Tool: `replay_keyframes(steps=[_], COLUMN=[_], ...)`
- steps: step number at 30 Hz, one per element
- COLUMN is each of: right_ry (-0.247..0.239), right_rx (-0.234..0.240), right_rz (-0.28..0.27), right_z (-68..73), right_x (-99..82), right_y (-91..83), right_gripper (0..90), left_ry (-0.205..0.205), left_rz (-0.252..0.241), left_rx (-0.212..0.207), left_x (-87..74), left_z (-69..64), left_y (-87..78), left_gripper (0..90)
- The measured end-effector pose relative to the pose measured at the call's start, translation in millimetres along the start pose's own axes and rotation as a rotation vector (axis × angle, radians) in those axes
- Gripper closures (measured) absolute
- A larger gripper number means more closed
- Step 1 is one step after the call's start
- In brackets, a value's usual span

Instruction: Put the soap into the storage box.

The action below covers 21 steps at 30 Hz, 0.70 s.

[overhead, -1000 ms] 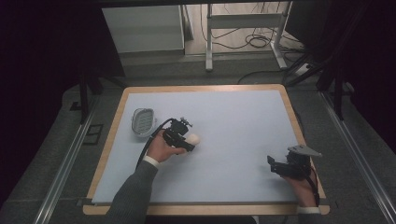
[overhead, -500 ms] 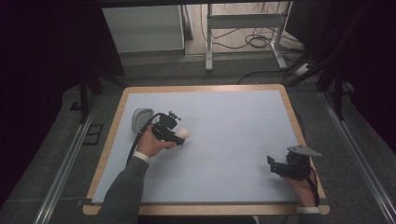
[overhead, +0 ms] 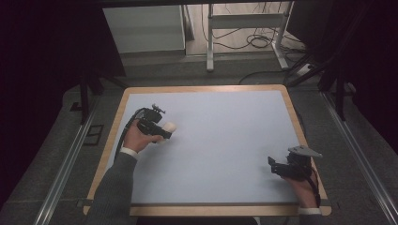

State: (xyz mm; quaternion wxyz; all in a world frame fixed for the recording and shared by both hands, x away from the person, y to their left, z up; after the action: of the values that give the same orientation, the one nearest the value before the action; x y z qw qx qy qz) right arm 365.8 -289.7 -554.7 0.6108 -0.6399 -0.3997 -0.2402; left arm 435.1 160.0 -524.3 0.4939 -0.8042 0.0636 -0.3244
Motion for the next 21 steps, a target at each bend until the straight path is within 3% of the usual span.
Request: replay_keyframes(steps=[21], right_ry=[-0.006], right_rx=[-0.002], right_rz=[0.007], right_z=[1.1], right_x=[-0.8], right_y=[0.6], right_gripper=[8.5], left_ry=[-0.072], left_rz=[-0.047], left_rx=[0.022], left_x=[2.9], left_z=[31.9], left_y=[-19.7], left_gripper=[49.3])
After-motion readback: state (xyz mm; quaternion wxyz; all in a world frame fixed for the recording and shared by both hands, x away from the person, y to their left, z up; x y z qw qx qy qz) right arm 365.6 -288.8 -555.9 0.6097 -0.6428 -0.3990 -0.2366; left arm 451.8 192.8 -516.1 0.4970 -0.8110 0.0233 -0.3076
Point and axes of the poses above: each handheld gripper's, and its own axes: y roughly forward along the jaws, x roughly out of its top, z roughly to its left, the point moved 7 cm from there along y, roughly forward along the jaws, and after that the axes turned 11 degrees about -x, right-handed, at the moved point
